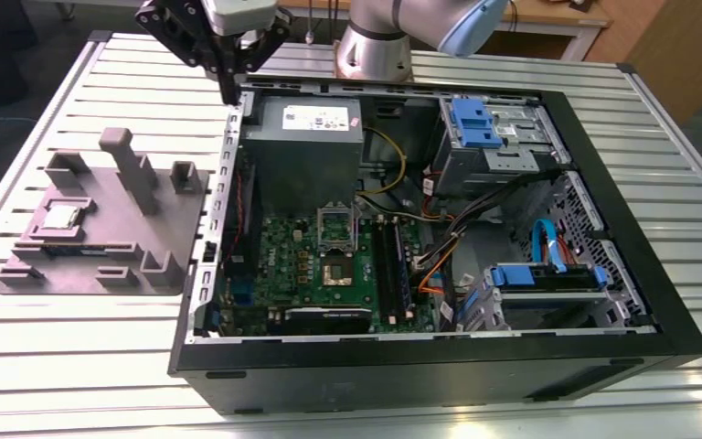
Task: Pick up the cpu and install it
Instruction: 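Reach for the cpu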
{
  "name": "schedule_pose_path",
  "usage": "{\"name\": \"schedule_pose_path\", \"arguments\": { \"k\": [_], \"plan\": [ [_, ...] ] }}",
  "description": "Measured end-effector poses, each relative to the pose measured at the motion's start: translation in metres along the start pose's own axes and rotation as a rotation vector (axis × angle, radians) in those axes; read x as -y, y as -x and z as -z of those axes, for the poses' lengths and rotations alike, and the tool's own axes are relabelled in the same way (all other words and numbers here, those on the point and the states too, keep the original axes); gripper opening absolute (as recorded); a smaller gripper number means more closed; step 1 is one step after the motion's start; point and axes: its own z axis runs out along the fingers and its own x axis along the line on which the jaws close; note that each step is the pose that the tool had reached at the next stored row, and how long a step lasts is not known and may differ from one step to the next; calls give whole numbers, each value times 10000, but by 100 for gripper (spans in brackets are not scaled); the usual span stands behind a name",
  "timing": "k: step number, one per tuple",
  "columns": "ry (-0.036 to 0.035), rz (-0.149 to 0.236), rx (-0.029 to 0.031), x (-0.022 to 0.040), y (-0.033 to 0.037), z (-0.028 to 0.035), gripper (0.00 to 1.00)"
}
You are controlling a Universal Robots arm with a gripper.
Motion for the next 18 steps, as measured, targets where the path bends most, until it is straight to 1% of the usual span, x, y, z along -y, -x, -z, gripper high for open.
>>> {"name": "schedule_pose_path", "arguments": {
  "k": [18],
  "plan": [
    [0, 1, 0, 3, -41, -3, 10]
  ]
}}
